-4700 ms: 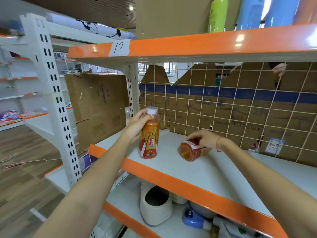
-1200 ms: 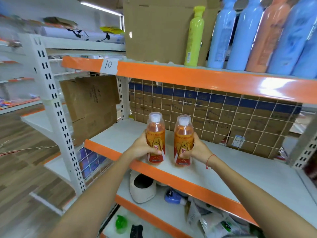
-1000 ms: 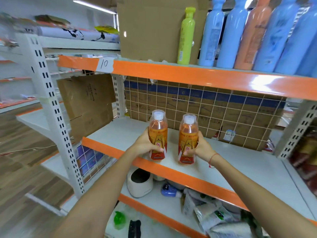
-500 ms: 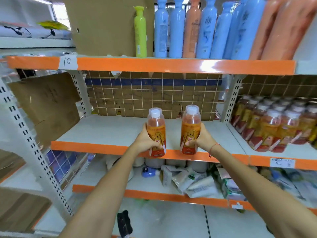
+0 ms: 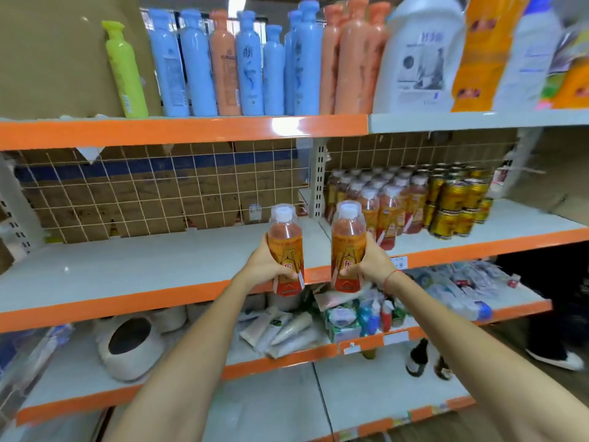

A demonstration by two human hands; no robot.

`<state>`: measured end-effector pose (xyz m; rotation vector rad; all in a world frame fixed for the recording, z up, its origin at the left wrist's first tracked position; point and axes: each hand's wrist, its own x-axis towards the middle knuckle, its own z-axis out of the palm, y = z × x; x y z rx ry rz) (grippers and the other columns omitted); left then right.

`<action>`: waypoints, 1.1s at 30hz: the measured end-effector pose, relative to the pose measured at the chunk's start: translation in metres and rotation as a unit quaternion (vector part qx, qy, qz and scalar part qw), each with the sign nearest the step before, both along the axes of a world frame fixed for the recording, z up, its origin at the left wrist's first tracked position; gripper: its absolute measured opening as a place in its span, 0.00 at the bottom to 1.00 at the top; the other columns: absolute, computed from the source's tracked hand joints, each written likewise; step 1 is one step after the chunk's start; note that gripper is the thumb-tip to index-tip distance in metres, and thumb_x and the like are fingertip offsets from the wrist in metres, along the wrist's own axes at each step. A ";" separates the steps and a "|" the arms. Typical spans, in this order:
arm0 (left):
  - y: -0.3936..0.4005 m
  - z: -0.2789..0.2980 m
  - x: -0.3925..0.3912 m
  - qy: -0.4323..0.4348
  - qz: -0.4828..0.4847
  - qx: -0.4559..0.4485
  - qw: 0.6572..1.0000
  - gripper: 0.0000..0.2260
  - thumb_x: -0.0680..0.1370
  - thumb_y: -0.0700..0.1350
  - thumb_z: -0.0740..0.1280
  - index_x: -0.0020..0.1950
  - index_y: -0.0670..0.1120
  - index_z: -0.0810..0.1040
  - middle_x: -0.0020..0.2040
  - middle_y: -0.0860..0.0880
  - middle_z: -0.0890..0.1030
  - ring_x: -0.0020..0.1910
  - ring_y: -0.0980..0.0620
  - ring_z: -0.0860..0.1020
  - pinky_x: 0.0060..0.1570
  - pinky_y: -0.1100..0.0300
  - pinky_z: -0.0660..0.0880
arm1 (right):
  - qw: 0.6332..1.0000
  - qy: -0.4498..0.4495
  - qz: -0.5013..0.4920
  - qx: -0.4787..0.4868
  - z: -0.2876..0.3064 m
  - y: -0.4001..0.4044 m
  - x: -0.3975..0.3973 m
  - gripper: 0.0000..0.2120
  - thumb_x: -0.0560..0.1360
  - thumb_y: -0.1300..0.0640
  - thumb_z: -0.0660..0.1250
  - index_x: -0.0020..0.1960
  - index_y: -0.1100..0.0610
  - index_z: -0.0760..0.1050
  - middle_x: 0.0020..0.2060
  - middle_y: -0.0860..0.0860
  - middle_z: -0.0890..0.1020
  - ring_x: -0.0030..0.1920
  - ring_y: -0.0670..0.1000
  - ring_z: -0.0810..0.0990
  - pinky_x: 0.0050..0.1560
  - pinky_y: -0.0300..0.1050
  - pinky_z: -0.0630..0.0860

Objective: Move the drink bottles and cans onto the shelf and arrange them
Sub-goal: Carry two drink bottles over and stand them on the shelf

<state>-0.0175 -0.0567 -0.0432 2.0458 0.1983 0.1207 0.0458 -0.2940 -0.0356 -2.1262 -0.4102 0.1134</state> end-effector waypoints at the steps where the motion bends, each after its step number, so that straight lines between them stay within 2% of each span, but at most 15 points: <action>1: -0.016 0.002 0.008 -0.002 -0.004 -0.001 1.000 0.43 0.61 0.38 0.80 0.69 0.48 0.60 0.59 0.48 0.76 0.59 0.48 0.75 0.59 0.51 0.74 | 1.000 -0.001 -0.009 -0.001 0.001 -0.017 0.005 0.33 0.63 0.65 0.78 0.60 0.55 0.61 0.50 0.51 0.75 0.52 0.52 0.75 0.51 0.44 0.71; 5: -0.080 0.005 0.038 -0.014 -0.011 -0.012 1.000 0.42 0.61 0.38 0.81 0.68 0.48 0.60 0.57 0.49 0.76 0.58 0.49 0.75 0.58 0.53 0.73 | 1.000 -0.007 -0.028 0.003 0.008 -0.083 0.027 0.37 0.61 0.64 0.79 0.62 0.54 0.61 0.51 0.54 0.78 0.54 0.55 0.77 0.54 0.49 0.75; 12: -0.181 0.007 0.084 -0.029 -0.031 -0.028 0.999 0.55 0.57 0.41 0.82 0.75 0.52 0.51 0.62 0.46 0.76 0.61 0.46 0.75 0.63 0.45 0.72 | 0.997 0.009 -0.066 0.027 0.013 -0.179 0.068 0.41 0.62 0.64 0.79 0.67 0.55 0.60 0.56 0.54 0.77 0.58 0.56 0.76 0.60 0.58 0.74; 14: -0.202 0.010 0.094 -0.019 -0.032 -0.020 0.999 0.58 0.55 0.45 0.83 0.76 0.52 0.49 0.65 0.45 0.74 0.63 0.46 0.74 0.65 0.45 0.71 | 0.997 0.017 -0.074 0.031 0.014 -0.198 0.080 0.41 0.62 0.64 0.79 0.68 0.55 0.60 0.55 0.54 0.77 0.58 0.57 0.75 0.60 0.58 0.74; 18: -0.232 0.013 0.121 -0.010 -0.037 -0.014 0.999 0.56 0.60 0.41 0.82 0.77 0.49 0.48 0.65 0.46 0.73 0.64 0.46 0.72 0.65 0.49 0.70 | 0.995 0.020 -0.091 0.032 0.014 -0.222 0.107 0.42 0.60 0.64 0.80 0.67 0.55 0.61 0.58 0.56 0.77 0.60 0.58 0.75 0.61 0.60 0.72; 21: -0.243 0.012 0.147 -0.010 -0.035 0.009 0.999 0.59 0.55 0.47 0.83 0.76 0.52 0.49 0.66 0.46 0.73 0.64 0.46 0.72 0.65 0.45 0.70 | 0.995 0.021 -0.093 0.032 0.012 -0.231 0.129 0.41 0.60 0.64 0.80 0.66 0.55 0.61 0.57 0.56 0.77 0.60 0.58 0.75 0.62 0.59 0.72; 23: -0.247 0.012 0.165 -0.011 -0.024 0.038 0.999 0.60 0.52 0.52 0.83 0.76 0.52 0.50 0.69 0.46 0.69 0.67 0.45 0.70 0.66 0.43 0.69 | 0.995 0.012 -0.090 0.029 0.012 -0.234 0.144 0.41 0.61 0.64 0.79 0.67 0.56 0.61 0.58 0.56 0.77 0.61 0.57 0.74 0.63 0.57 0.71; 25: -0.249 0.011 0.183 -0.013 -0.021 0.053 0.998 0.61 0.53 0.52 0.82 0.77 0.50 0.49 0.71 0.46 0.65 0.70 0.44 0.66 0.67 0.43 0.67 | 0.995 0.006 -0.093 0.034 0.010 -0.236 0.157 0.40 0.62 0.64 0.79 0.67 0.56 0.62 0.59 0.56 0.76 0.62 0.57 0.73 0.64 0.56 0.71; 27: -0.251 0.008 0.198 -0.022 -0.024 0.057 0.998 0.62 0.50 0.55 0.82 0.76 0.54 0.50 0.70 0.47 0.68 0.69 0.45 0.68 0.66 0.44 0.69 | 0.995 -0.002 -0.096 0.026 0.007 -0.236 0.170 0.40 0.61 0.64 0.79 0.67 0.55 0.61 0.60 0.55 0.76 0.62 0.56 0.73 0.64 0.55 0.71; 28: -0.254 0.009 0.203 -0.024 -0.024 0.055 0.998 0.62 0.49 0.55 0.82 0.76 0.54 0.52 0.69 0.47 0.69 0.68 0.45 0.69 0.66 0.44 0.69 | 0.995 -0.004 -0.098 0.021 0.006 -0.237 0.176 0.40 0.61 0.64 0.79 0.67 0.55 0.62 0.60 0.55 0.76 0.62 0.56 0.73 0.64 0.55 0.71; 30: -0.260 0.009 0.211 -0.027 -0.018 0.054 0.998 0.59 0.54 0.49 0.83 0.77 0.51 0.51 0.70 0.47 0.68 0.70 0.45 0.67 0.68 0.47 0.67 | 0.995 -0.005 -0.096 0.018 0.004 -0.239 0.187 0.40 0.61 0.64 0.79 0.66 0.55 0.62 0.60 0.55 0.76 0.62 0.56 0.73 0.65 0.54 0.70; 33: -0.271 0.004 0.227 -0.033 -0.021 0.064 0.997 0.56 0.60 0.43 0.82 0.78 0.44 0.48 0.75 0.45 0.61 0.73 0.46 0.60 0.70 0.52 0.62 | 0.994 -0.024 -0.102 0.003 0.003 -0.243 0.204 0.40 0.60 0.63 0.80 0.66 0.57 0.63 0.62 0.57 0.70 0.64 0.58 0.69 0.66 0.55 0.68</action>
